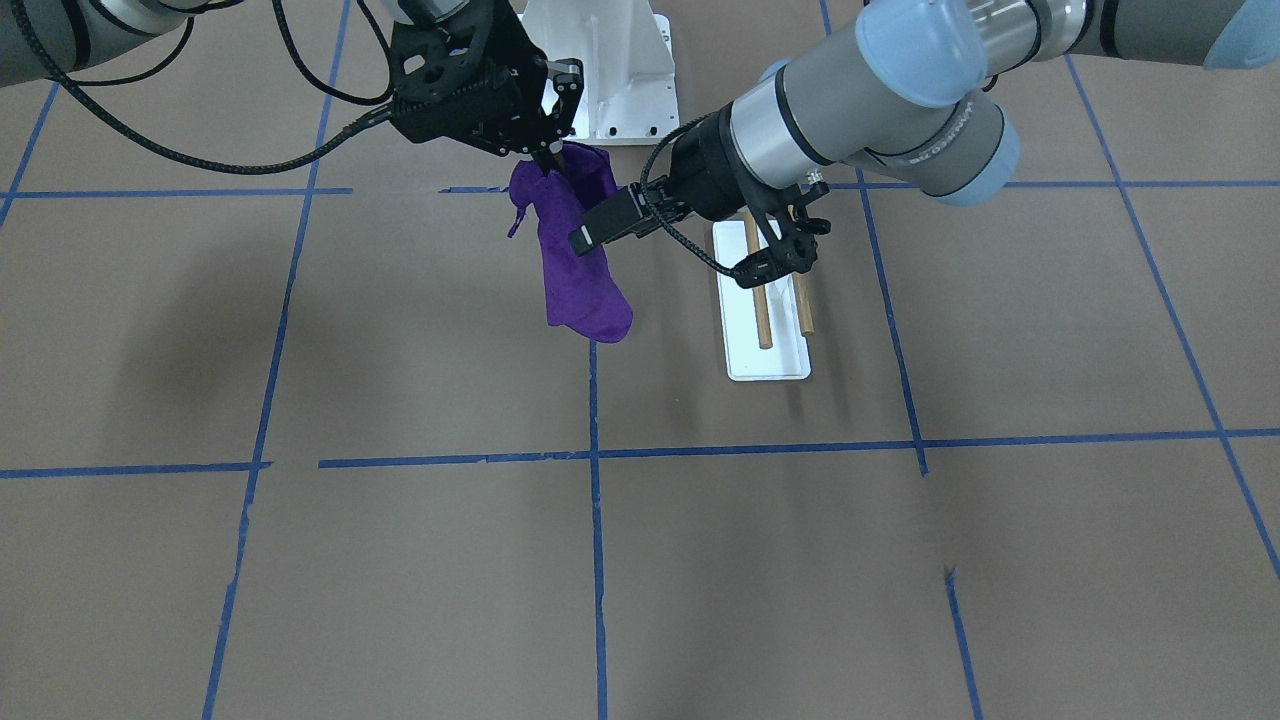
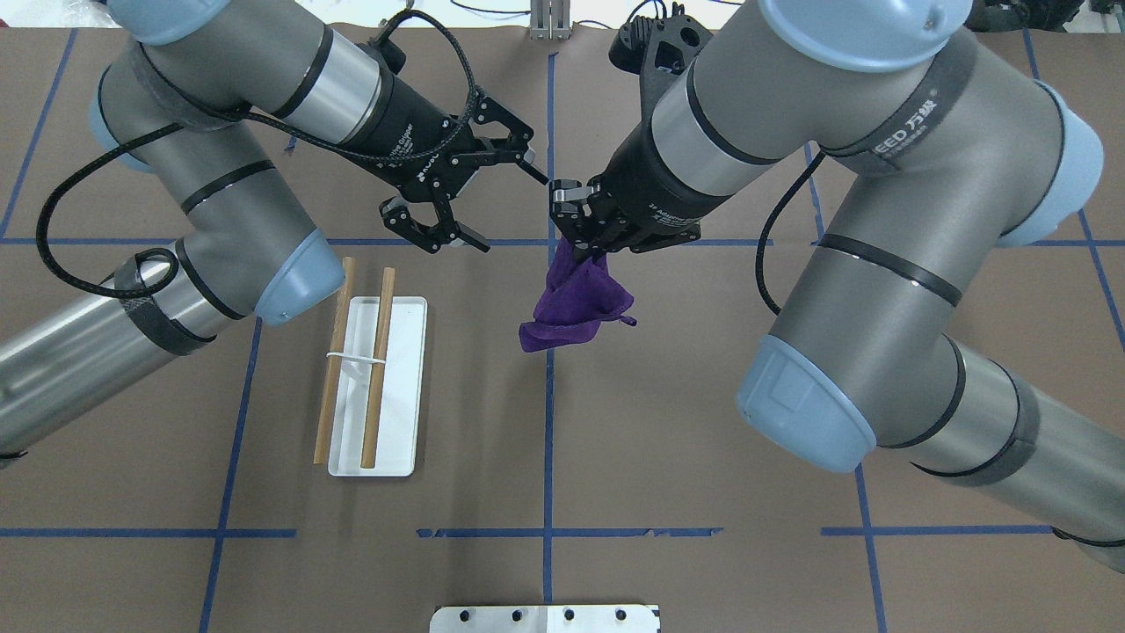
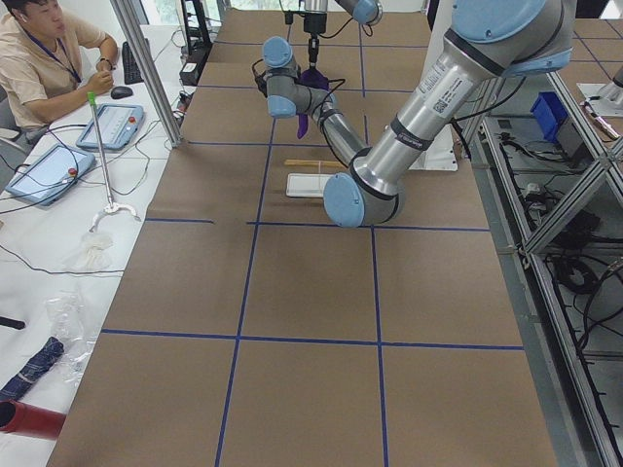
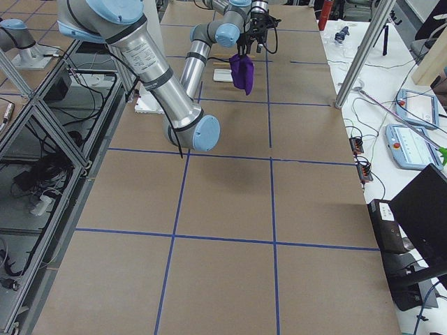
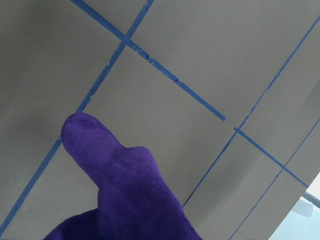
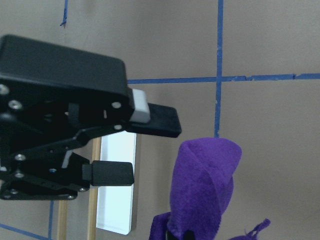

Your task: Hang towel on rack

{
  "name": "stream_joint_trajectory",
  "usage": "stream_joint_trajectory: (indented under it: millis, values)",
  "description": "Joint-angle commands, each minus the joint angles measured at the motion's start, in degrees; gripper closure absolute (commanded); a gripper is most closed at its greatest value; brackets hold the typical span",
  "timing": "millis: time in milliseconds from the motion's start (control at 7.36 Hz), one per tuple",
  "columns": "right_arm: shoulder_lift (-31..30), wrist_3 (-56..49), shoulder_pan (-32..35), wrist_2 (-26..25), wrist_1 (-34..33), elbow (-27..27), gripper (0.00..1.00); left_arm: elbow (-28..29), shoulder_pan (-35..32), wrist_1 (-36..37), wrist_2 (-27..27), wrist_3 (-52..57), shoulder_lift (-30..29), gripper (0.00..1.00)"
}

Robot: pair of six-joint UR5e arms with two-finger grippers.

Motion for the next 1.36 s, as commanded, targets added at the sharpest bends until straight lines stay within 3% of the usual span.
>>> stream_joint_trajectory:
  millis: [0, 136, 408, 816, 1087, 1223]
  values:
    - [0.78, -0.03, -0.48, -0.63, 0.03, -0.06, 1.00, -0.07, 2.16, 0.21, 0.74, -0.19, -0.46, 0.09]
    - [0.78, -0.38, -0.48, -0.63, 0.03, -0.06, 1.00, -0.16, 3.39, 0.21, 2.74, -0.19, -0.46, 0.21]
    - [0.52, -0.65, -0.48, -0.63, 0.03, -0.06, 1.00, -0.33, 4.02, -0.05, 3.91, -0.10, -0.28, 1.00]
    - [-0.18, -0.30, -0.57, -0.63, -0.06, 0.46, 1.00, -0.51, 3.93, -0.06, 3.91, 0.08, -0.11, 1.00]
    - [-0.88, -0.12, -0.48, -2.03, -0.06, 0.99, 0.00, -0.60, 3.84, -0.06, 3.91, 0.51, -0.11, 1.00]
    - [-1.58, -0.47, -0.13, -1.60, 0.03, 1.34, 0.00, -0.69, 3.75, -0.06, 3.82, 0.78, 0.15, 1.00]
